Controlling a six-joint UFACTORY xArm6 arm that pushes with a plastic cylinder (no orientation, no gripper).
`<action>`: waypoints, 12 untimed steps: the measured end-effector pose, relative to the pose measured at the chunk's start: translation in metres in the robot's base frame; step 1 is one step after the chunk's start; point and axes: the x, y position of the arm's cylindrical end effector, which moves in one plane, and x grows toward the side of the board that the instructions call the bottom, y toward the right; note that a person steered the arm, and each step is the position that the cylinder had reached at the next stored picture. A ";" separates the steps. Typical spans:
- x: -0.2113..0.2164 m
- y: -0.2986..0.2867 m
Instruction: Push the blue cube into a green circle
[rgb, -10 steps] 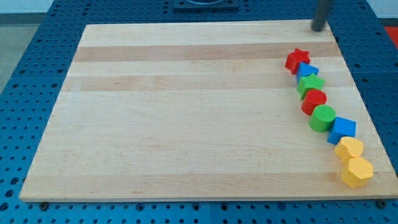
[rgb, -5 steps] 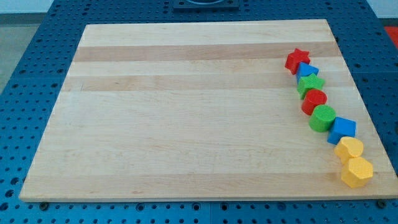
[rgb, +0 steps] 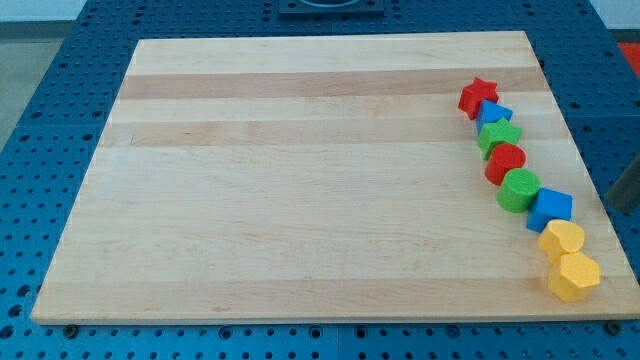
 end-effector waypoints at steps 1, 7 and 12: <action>0.010 -0.008; 0.010 -0.046; 0.014 -0.054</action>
